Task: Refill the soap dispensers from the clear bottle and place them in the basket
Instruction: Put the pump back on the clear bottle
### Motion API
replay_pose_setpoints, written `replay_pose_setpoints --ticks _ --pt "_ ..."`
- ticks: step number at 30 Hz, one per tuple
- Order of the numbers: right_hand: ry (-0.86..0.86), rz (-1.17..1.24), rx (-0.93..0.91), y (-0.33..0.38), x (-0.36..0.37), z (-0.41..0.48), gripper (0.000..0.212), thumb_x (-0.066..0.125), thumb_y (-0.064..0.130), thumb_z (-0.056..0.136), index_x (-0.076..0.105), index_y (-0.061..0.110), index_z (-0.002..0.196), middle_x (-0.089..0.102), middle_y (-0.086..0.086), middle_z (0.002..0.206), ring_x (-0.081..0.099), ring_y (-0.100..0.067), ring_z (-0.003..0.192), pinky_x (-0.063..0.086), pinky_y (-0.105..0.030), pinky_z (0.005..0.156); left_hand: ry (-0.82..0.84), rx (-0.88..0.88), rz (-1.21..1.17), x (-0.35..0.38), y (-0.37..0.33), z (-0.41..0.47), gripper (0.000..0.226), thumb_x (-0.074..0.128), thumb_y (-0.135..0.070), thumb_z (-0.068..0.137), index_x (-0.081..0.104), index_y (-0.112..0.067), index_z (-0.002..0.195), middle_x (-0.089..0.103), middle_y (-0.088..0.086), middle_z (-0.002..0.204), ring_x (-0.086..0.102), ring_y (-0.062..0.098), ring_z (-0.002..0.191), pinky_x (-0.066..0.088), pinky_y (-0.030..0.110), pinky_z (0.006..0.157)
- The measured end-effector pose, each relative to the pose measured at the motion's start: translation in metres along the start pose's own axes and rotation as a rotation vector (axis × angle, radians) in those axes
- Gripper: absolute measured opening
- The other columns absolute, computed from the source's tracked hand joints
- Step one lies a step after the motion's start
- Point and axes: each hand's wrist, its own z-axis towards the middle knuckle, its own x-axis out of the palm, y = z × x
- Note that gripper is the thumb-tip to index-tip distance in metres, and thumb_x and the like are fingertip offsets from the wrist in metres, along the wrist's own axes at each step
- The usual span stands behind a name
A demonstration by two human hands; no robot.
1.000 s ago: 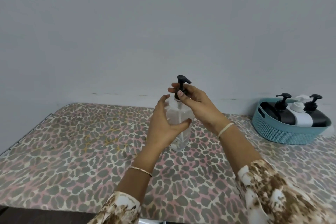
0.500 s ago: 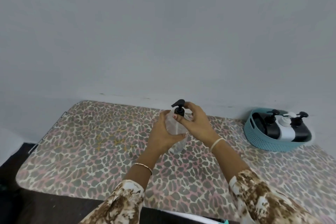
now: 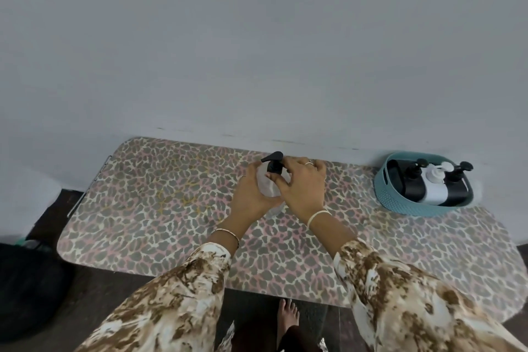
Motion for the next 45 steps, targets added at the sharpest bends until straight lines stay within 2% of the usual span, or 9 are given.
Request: replay_pose_setpoints --ticks 4,7,14,28,32,35,40,43,45 --pt "0.015 0.319 0.099 -0.021 -0.015 -0.002 0.026 0.067 0.035 0.086 0.066 0.023 0.110 0.068 0.004 0.100 0.058 -0.018 0.099 0.046 -0.036 0.088 0.083 0.030 -0.016 0.013 -0.017 0.010 0.084 0.085 -0.021 0.061 0.039 -0.030 0.131 0.060 -0.008 0.115 0.062 0.017 0.102 0.055 0.038 0.084" --pt "0.006 0.378 0.228 -0.044 -0.028 0.000 0.036 0.064 0.037 0.089 0.059 0.023 0.122 0.061 0.003 0.114 0.054 -0.016 0.109 0.047 -0.030 0.089 0.215 0.086 -0.029 0.032 -0.045 0.023 0.087 0.085 -0.018 0.062 0.038 -0.028 0.135 0.058 -0.006 0.124 0.059 0.017 0.109 0.053 0.038 0.089" --pt "-0.101 0.390 0.337 -0.120 -0.059 0.016 0.031 0.062 0.039 0.089 0.059 0.022 0.114 0.065 0.004 0.106 0.057 -0.016 0.102 0.048 -0.035 0.086 0.472 0.131 0.022 0.094 -0.100 0.060 0.100 0.084 -0.020 0.055 0.034 -0.029 0.141 0.056 -0.001 0.130 0.056 0.021 0.117 0.052 0.045 0.093" --pt "-0.121 0.353 0.414 -0.185 -0.067 0.038 0.030 0.062 0.042 0.087 0.059 0.022 0.109 0.064 0.004 0.102 0.058 -0.016 0.100 0.048 -0.032 0.084 0.535 0.152 0.050 0.158 -0.125 0.093 0.097 0.083 -0.010 0.064 0.030 -0.026 0.143 0.057 -0.001 0.128 0.058 0.021 0.115 0.054 0.036 0.090" --pt "-0.129 0.357 0.413 -0.188 -0.068 0.040 0.030 0.060 0.044 0.088 0.058 0.023 0.108 0.064 0.005 0.103 0.058 -0.015 0.100 0.049 -0.032 0.085 0.540 0.186 0.076 0.162 -0.126 0.094 0.109 0.082 -0.009 0.069 0.015 -0.025 0.153 0.045 0.003 0.145 0.046 0.023 0.131 0.044 0.026 0.092" --pt "-0.115 0.369 0.418 -0.186 -0.071 0.039 0.030 0.061 0.041 0.088 0.057 0.022 0.111 0.063 0.005 0.106 0.056 -0.014 0.103 0.047 -0.030 0.087 0.553 0.173 0.097 0.161 -0.130 0.093 0.118 0.083 -0.013 0.070 0.002 -0.023 0.156 0.040 0.006 0.150 0.041 0.026 0.136 0.042 0.031 0.102" --pt "-0.107 0.406 0.394 -0.180 -0.073 0.034 0.055 0.063 0.041 0.088 0.043 0.024 0.136 0.053 0.004 0.129 0.045 -0.016 0.125 0.040 -0.032 0.103 0.581 0.124 0.095 0.160 -0.132 0.087 0.129 0.083 -0.016 0.073 -0.018 -0.017 0.152 0.021 0.008 0.160 0.031 0.024 0.143 0.032 0.020 0.098" --pt "-0.126 0.408 0.449 -0.169 -0.079 0.031 0.078 0.064 0.039 0.089 0.022 0.014 0.150 0.033 -0.003 0.151 0.028 -0.017 0.140 0.027 -0.032 0.114 0.556 0.106 0.090 0.146 -0.136 0.079 0.132 0.085 -0.017 0.071 -0.019 -0.017 0.152 0.021 0.010 0.159 0.031 0.026 0.143 0.035 0.025 0.103" --pt "-0.186 0.376 0.453 -0.159 -0.080 0.028 0.084 0.062 0.038 0.090 0.013 0.010 0.152 0.022 -0.005 0.156 0.020 -0.019 0.144 0.020 -0.030 0.116 0.519 0.120 0.097 0.134 -0.131 0.072 0.130 0.085 -0.016 0.072 -0.017 -0.017 0.152 0.025 0.013 0.157 0.035 0.027 0.140 0.039 0.024 0.097"
